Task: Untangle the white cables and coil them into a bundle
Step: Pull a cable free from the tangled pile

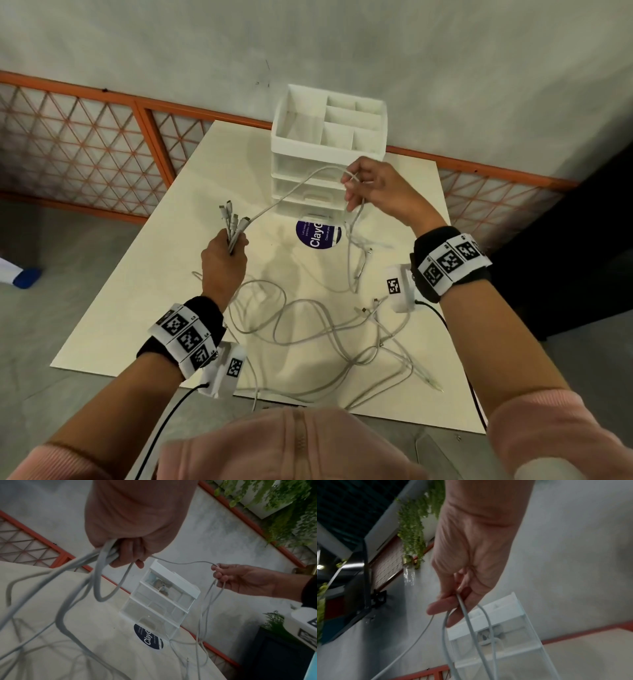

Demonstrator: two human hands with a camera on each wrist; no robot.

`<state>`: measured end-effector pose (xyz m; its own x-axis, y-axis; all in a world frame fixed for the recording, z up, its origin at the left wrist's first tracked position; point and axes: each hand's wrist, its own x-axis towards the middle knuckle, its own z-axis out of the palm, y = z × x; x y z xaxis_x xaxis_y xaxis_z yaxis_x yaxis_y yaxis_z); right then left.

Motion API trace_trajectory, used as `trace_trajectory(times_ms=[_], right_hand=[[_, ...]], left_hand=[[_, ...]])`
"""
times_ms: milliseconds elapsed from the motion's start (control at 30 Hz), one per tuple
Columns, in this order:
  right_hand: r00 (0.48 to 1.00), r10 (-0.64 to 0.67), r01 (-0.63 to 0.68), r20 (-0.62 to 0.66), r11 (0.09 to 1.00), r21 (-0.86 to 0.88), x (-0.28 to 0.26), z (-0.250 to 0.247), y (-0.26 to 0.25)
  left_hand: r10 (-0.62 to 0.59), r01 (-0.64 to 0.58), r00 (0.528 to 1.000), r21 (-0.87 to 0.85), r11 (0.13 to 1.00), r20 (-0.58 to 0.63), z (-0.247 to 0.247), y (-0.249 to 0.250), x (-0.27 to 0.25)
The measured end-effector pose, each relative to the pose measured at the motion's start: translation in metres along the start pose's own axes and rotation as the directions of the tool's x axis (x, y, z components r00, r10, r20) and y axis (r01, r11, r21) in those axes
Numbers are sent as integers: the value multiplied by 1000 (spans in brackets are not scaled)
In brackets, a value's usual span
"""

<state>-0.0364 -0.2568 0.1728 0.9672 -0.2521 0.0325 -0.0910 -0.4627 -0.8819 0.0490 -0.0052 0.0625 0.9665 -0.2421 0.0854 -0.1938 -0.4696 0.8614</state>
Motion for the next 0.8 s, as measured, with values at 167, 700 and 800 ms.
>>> trace_trajectory(times_ms=[167,700,800], right_hand=[[991,115,-121,-71,988,-94,-8,-3,16],[983,84,-125,-161,958,-260,-14,-37,27],[994,112,-109,-1,965,-239,-14,-23,14]], left_hand=[[-93,81,988,-96,992,-121,-12,-7,8],[-340,302,911,-186,935,-232,-11,-17,21],[-172,118,959,-235,965,-226,-9,-5,17]])
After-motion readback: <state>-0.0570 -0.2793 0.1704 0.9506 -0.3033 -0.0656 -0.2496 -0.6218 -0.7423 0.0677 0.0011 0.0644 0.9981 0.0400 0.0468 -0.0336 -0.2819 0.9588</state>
